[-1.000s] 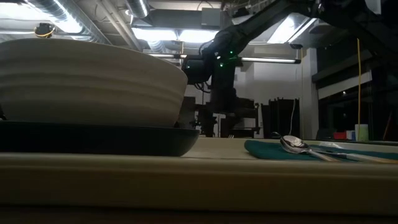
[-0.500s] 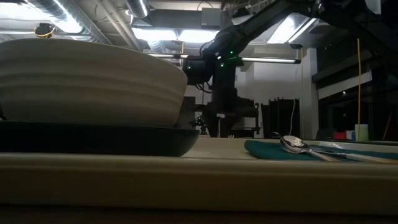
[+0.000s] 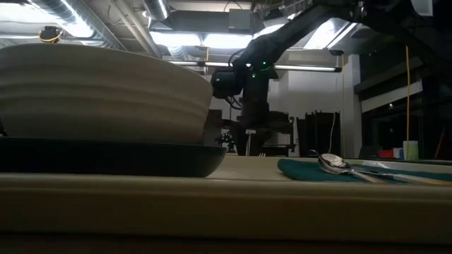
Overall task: Set up tray
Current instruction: Put the orange fork to the left of the orange spoon on the green napkin
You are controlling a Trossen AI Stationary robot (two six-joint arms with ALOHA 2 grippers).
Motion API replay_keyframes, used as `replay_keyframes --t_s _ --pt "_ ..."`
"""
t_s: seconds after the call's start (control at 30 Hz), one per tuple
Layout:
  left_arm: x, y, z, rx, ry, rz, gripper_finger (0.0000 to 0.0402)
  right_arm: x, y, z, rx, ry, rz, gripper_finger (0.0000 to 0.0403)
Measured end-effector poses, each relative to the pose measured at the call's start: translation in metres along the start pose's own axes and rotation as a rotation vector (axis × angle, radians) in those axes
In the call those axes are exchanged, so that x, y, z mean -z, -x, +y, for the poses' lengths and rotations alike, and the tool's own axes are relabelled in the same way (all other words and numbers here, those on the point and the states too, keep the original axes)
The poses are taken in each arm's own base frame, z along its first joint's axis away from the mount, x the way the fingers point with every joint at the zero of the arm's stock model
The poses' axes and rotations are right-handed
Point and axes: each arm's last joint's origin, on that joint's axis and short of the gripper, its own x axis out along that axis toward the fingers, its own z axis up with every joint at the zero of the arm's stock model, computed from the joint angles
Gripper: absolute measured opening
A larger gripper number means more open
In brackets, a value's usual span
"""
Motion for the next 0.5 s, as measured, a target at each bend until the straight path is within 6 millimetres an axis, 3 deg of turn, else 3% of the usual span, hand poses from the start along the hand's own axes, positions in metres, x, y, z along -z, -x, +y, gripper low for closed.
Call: replay_keyframes --t_s 0.3,0.5 --pt "0.004 0.009 -0.001 0.036 0.0 -0.025 0.0013 -0.006 0.0 0.001 0.004 0.004 0.012 0.0102" --pt "0.004 0.009 -0.001 0.036 -0.008 -0.024 0.0014 -0.006 -0.013 0.003 0.037 0.019 0.085 0.0101"
